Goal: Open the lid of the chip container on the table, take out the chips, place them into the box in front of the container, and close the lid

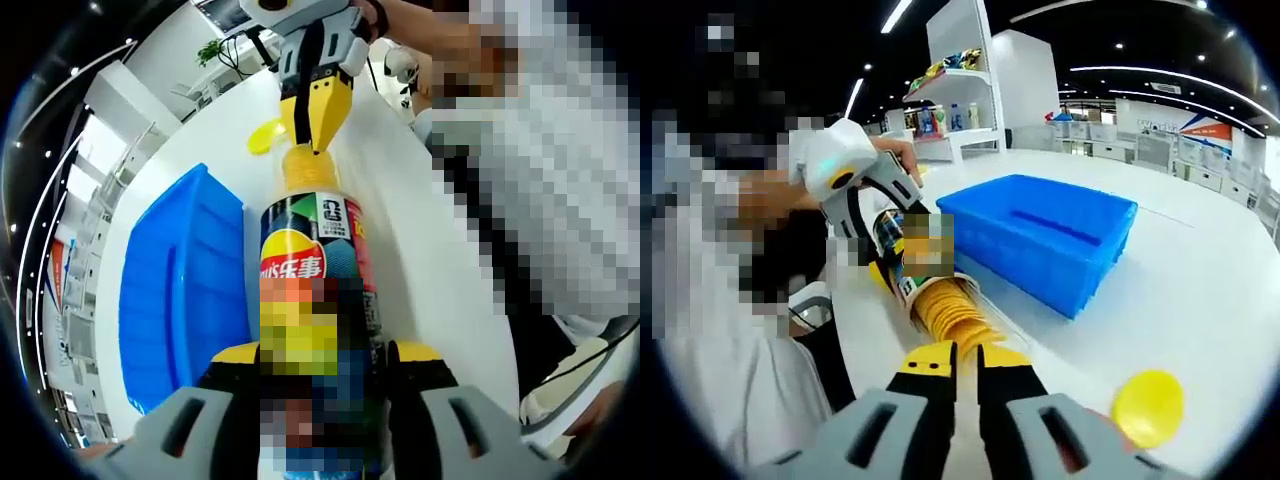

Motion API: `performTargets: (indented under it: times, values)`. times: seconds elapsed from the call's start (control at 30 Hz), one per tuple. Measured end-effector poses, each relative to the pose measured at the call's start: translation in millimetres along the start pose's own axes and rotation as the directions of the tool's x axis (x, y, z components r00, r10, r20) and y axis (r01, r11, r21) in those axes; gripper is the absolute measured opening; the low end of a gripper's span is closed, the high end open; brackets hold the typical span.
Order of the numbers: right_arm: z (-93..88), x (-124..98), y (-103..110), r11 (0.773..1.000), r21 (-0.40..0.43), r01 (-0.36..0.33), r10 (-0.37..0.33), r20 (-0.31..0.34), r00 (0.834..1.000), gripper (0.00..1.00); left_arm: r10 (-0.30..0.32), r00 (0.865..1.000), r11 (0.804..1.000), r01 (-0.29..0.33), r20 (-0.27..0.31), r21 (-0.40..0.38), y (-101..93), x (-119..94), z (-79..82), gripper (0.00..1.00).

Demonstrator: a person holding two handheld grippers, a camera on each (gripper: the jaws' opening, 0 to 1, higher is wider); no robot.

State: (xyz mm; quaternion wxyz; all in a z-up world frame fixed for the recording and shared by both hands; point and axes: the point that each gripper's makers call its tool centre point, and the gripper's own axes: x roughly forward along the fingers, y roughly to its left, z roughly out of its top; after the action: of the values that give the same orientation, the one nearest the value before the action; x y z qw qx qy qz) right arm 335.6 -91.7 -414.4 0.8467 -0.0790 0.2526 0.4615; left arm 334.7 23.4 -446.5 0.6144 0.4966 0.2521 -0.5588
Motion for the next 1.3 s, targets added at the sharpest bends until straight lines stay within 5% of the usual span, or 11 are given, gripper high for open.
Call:
performTargets:
  times: [0.77,1.3]
  values:
    - [-0.1,-9.1,-8.7,0.998,0.023,0.05,-0.05,-0.006,0.999,0.02,-0.008,1.0,1.0,0.008,-0.016,-0.01,-0.7,-1.3,1.1,0.49]
    - [0.7,-11.8,-6.2,0.998,0.055,0.016,-0.017,0.015,1.0,0.02,-0.014,1.0,1.0,0.014,-0.018,-0.015,0.9,-0.5,1.1,0.49]
